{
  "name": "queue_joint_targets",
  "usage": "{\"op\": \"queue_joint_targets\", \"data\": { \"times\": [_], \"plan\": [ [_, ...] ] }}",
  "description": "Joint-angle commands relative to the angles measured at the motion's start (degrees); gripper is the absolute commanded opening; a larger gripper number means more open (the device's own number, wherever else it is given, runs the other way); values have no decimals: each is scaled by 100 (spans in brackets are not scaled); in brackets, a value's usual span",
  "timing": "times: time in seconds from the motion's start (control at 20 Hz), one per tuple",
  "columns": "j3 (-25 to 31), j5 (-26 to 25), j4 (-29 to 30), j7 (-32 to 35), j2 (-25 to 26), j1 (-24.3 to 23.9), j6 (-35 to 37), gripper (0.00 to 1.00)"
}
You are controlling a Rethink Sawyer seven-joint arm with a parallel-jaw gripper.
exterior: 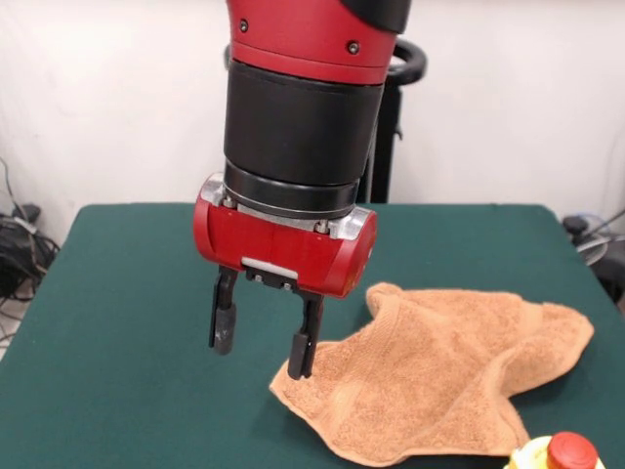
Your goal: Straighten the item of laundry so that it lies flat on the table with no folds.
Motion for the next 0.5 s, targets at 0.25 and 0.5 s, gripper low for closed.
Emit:
{"op": "queue_joint_targets", "data": {
  "times": [0.25, 0.5],
  "plan": [
    [196, -11, 490, 634, -111, -79, 321, 100],
    [265, 111, 658, 764, -119, -88, 386, 100]
  ]
}}
